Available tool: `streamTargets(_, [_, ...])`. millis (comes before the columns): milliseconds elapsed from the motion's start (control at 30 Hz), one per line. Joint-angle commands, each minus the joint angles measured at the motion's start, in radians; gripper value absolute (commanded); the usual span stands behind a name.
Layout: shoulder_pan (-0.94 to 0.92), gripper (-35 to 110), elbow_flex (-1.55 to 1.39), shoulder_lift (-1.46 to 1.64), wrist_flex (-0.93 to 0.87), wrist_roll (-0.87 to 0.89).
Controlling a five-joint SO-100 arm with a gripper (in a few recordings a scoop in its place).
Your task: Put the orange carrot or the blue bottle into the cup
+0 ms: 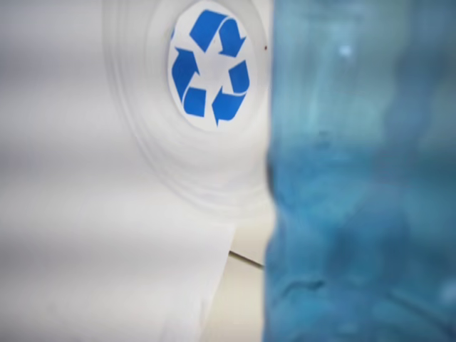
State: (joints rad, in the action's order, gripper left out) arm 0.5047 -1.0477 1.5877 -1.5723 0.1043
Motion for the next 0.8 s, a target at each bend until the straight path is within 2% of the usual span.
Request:
streamTargets(0, [0.048,17,0.138,0.048,0.006,0.015])
streamTargets(133, [0.091,17,0.138,0.048,0.006,0.015])
streamTargets(767, [0.061,18,0.138,0.046,0.006,0.005])
